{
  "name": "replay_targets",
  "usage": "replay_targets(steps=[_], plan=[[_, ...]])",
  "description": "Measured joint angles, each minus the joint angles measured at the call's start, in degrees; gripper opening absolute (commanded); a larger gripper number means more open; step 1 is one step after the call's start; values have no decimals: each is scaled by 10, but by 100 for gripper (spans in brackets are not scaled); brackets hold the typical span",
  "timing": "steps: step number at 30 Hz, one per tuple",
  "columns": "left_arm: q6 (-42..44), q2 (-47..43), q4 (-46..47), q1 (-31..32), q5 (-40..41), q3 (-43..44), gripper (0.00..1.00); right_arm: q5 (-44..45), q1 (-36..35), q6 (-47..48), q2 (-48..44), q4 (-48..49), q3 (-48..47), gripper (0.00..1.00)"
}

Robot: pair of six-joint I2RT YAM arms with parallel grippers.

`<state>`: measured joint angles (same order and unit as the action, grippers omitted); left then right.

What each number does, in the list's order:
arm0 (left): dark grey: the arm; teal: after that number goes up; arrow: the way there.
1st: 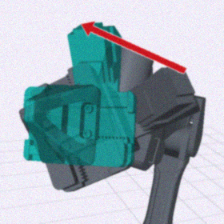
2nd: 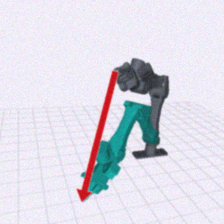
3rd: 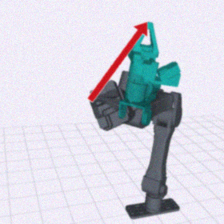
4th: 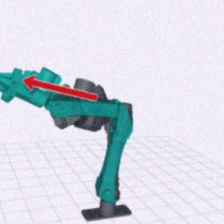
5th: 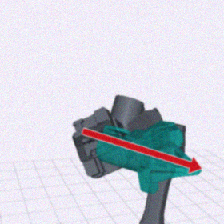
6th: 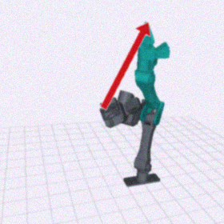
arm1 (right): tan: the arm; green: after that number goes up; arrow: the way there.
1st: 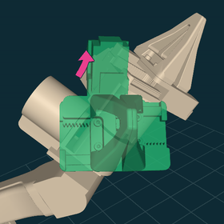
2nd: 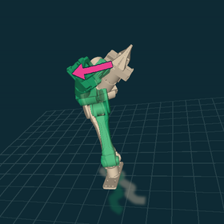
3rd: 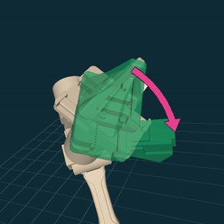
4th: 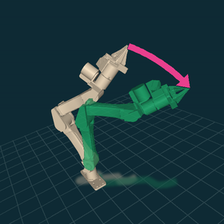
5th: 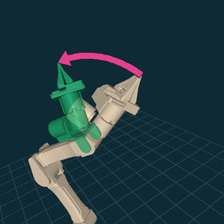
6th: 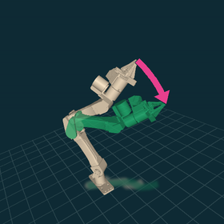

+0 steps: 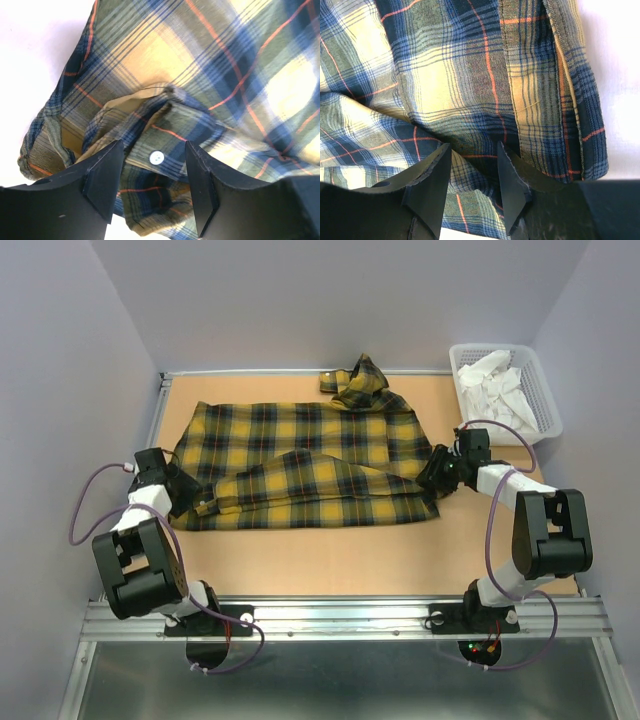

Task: Fold and stack the long sleeve shirts
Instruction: Fold the shirt

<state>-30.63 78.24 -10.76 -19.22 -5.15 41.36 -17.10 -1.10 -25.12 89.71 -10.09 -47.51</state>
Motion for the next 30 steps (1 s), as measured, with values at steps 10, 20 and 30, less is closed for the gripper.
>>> replay_targets(steps=[10,20,30], plan=[[20,46,3,0,-10,2,52,2,0,2,0,0,0,47],[21,46,1,7,-28,2,47,2,0,3,0,0,0,47],[21,46,-7,15,-34,18,48,2,0,3,0,0,0,47]])
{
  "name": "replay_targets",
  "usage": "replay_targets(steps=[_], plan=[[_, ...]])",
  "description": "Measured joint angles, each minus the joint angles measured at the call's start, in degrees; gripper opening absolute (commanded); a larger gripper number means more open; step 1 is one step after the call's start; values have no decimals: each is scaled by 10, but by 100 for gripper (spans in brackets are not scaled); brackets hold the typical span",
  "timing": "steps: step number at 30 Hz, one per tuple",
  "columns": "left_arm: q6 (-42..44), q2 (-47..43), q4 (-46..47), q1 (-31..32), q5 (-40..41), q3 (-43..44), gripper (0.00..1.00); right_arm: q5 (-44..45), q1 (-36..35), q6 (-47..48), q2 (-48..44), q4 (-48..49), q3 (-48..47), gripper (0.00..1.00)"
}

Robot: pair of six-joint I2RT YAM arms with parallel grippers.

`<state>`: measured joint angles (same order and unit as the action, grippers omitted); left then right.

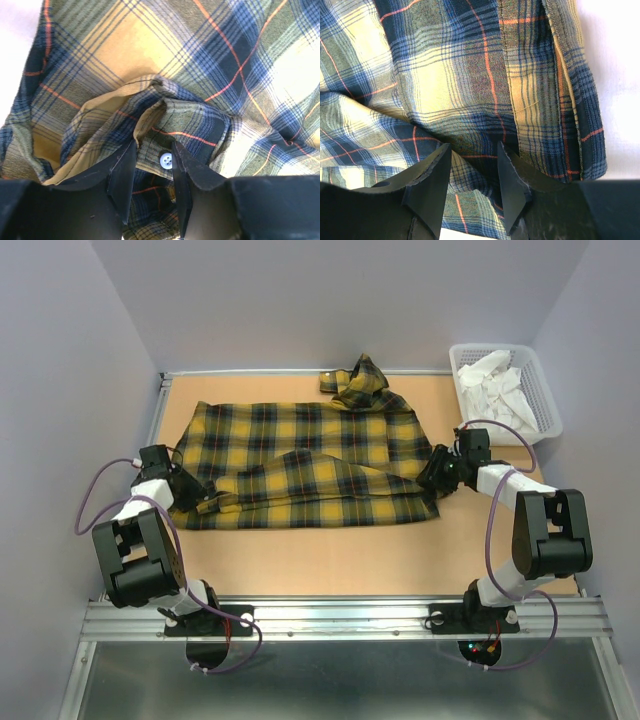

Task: Fold and stack the long sleeve shirts
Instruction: Fold the shirt

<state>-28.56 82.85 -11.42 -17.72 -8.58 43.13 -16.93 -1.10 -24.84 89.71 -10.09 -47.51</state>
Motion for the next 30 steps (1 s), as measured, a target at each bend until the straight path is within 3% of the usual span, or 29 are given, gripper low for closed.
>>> replay_targets(steps=[3,7,12,13,16,18,30], plan=[[1,0,0,4,0,0,58,0,0,0,0,0,0,47],[3,1,0,7,3,0,58,0,0,0,0,0,0,48],[7,12,0,10,11,2,37,0,0,0,0,0,0,47],[7,15,0,11,12,2,23,0,0,0,0,0,0,47],[12,19,-2,16,16,5,5,0,0,0,0,0,0,47],[14,20,-2,20,19,9,0,0,0,0,0,0,0,48],[43,16,-50,46,68,85,0,1,0,-1,0,0,5,47]])
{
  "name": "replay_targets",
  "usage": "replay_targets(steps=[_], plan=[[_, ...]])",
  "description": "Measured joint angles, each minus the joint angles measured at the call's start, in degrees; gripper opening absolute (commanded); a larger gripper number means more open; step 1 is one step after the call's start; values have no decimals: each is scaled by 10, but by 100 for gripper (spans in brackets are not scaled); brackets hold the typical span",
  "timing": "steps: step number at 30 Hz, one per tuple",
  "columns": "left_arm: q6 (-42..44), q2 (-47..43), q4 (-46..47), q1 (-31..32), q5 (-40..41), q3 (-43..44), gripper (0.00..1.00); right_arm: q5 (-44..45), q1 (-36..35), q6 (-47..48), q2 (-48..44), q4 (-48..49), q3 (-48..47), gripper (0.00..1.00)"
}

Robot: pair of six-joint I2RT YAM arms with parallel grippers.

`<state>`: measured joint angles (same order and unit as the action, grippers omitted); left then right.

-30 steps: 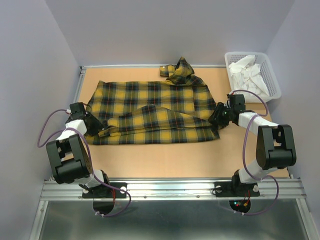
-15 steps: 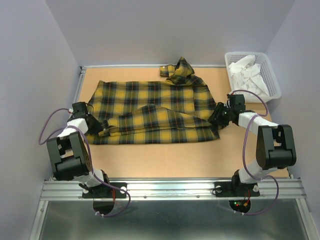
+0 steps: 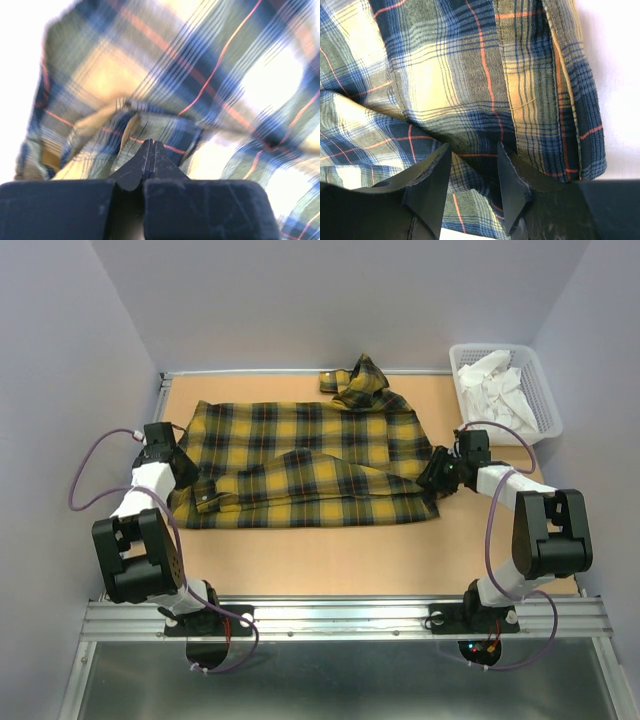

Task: Fold and stack the long sleeve shirts
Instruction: Fold the shirt

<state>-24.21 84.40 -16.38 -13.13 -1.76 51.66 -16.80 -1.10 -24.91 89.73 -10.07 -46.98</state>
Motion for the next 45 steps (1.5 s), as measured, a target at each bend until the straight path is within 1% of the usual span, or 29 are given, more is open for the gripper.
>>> replay_targets(steps=[7,10,11,12,13,16,17,19,24,32,35,39,40,41,42,45], plan=[[20,-18,-38,19,63,84,0,7,0,-3,7,0,0,47],[26,-18,-48,30,83,97,0,9,0,-4,10,0,0,47],[26,-18,-52,32,87,98,7,10,0,-4,10,0,0,47],[26,-18,-58,34,88,98,18,10,0,-4,10,0,0,47],[26,-18,-62,36,90,96,39,10,0,-4,10,0,0,47],[22,-18,-63,40,93,84,73,10,0,-4,10,0,0,47],[20,-18,-62,40,93,74,78,10,0,-4,10,0,0,47],[18,-18,-61,40,92,55,80,10,0,-3,10,0,0,47],[12,-11,-51,40,78,13,81,10,0,-4,10,0,0,47],[13,51,2,40,58,7,81,9,0,-3,11,0,0,47],[13,59,12,40,54,3,80,9,0,-3,11,0,0,47],[14,64,22,40,54,2,72,9,0,-3,11,0,0,47],[14,66,24,40,54,2,65,9,0,-3,11,1,0,47],[14,67,25,40,53,2,61,9,0,-3,12,1,0,47],[15,67,26,40,52,2,55,9,0,-3,12,1,0,47],[13,67,30,41,51,1,45,9,0,-3,15,2,0,47]])
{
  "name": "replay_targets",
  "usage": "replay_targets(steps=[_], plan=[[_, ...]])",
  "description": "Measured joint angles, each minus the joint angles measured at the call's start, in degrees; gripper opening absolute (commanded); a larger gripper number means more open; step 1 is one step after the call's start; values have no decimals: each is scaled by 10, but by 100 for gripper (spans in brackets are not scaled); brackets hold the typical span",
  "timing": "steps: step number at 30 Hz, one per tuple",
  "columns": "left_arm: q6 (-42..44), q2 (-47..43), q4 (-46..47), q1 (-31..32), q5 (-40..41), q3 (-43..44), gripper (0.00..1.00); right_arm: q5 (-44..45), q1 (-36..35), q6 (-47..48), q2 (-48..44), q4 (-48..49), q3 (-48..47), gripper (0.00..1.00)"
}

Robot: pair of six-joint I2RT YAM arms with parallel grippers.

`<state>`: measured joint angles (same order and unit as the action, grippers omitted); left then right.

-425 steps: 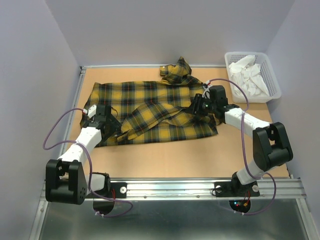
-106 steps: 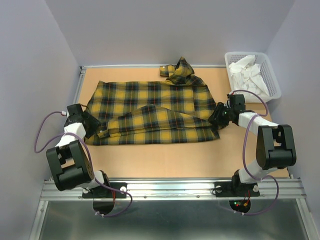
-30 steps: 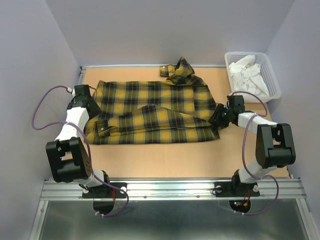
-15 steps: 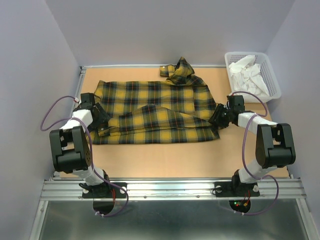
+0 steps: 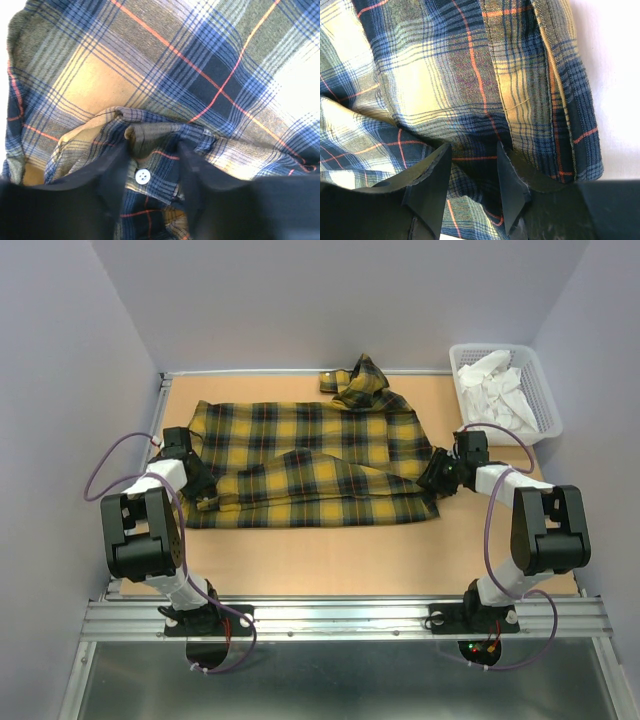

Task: Fold and stack the long sleeve shirts
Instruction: Fold the shirt

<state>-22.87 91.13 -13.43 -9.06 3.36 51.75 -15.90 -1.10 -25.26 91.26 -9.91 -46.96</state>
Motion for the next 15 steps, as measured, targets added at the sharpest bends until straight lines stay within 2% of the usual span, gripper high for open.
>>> replay_targets(steps=[1,9,10,15], plan=[[1,0,0,0,-2,0,38,0,0,0,1,0,0,47],[-1,0,-2,5,-1,0,8,0,0,0,1,0,0,47],[-1,0,-3,6,0,0,1,0,0,0,1,0,0,47],[-1,-4,-11,14,9,0,0,0,0,0,1,1,0,47]])
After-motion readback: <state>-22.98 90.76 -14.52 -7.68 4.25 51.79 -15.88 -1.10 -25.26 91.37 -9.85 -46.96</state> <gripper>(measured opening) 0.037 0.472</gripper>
